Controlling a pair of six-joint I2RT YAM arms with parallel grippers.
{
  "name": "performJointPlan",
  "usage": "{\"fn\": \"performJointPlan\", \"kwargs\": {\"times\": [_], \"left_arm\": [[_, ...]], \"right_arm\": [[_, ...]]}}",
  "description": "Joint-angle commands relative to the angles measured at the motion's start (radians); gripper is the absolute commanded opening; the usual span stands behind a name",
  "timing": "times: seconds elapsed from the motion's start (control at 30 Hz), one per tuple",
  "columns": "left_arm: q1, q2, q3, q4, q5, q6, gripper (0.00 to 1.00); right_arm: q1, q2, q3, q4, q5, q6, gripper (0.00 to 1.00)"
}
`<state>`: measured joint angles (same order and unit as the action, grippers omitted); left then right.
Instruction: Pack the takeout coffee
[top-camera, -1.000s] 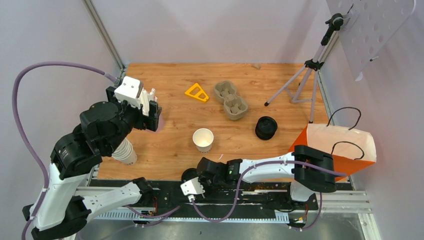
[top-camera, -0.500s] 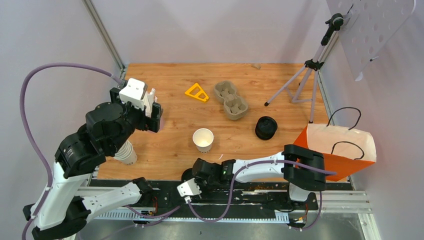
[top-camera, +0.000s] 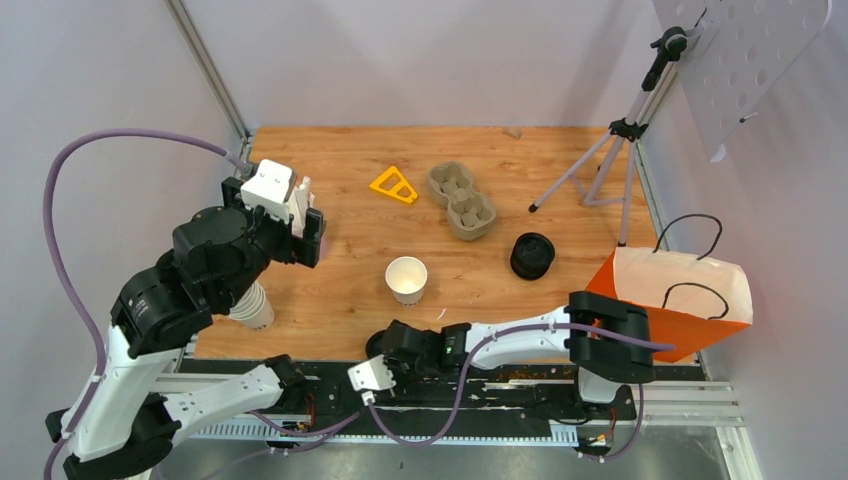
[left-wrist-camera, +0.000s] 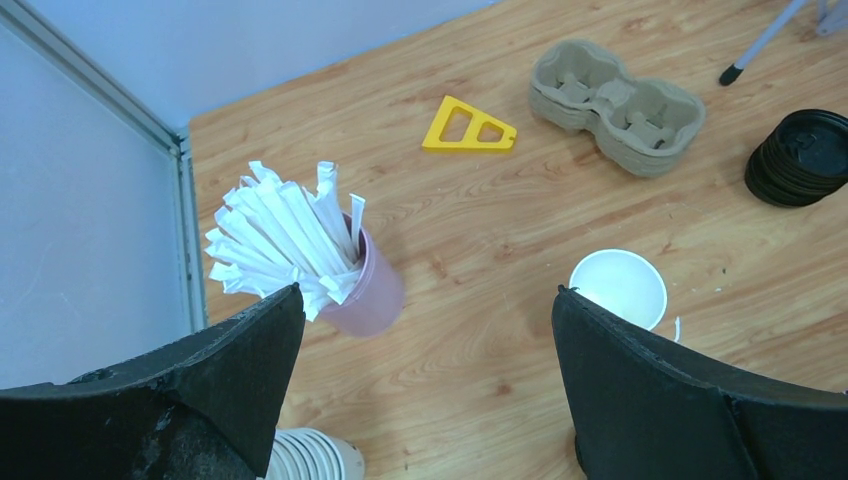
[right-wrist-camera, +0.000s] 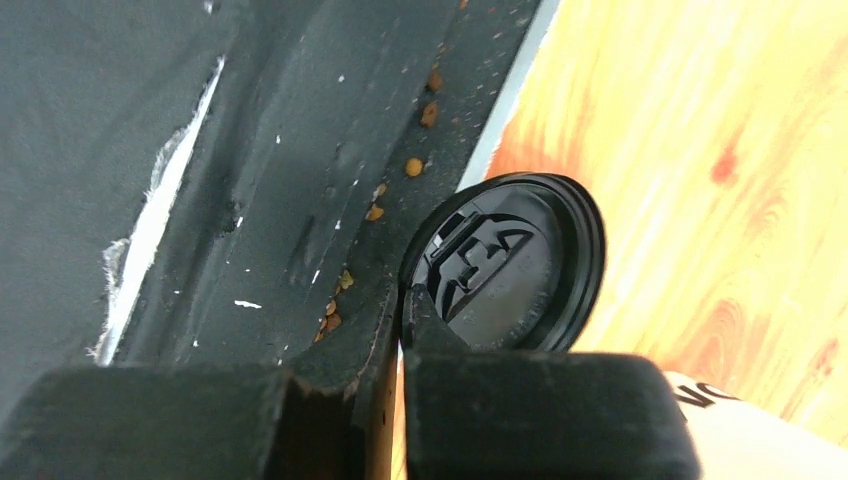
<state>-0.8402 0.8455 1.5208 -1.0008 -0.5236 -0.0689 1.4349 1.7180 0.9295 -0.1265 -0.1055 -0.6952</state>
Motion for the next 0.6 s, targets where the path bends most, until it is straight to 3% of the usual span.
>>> {"fn": "performJointPlan", "kwargs": {"times": [0.0,0.33,0.43,0.57], "left_arm": [[0.001,-0.002,0.002,0.037,0.033,0.017,0.99],[0.001,-0.011,0.011,0.047,0.201,0.045,1.0],[0.001,-0.03,-0.026,0.075,0.275,0.078,1.0],[0.001,-0.082,-0.143,0.187,0.391,0.156,1.0]], "right_arm": [[0.001,-0.134,0.012,0.027,-0.006,0.16,0.0],[-0.156,-0.381,0.141,-0.086,0.026,0.618,0.0],[-0.274,-0.441,0.189,-0.113,0.024,0.775,0.0],[-0.452,-0.543,0.182,-0.023,-0.118,0.991,0.0]]}}
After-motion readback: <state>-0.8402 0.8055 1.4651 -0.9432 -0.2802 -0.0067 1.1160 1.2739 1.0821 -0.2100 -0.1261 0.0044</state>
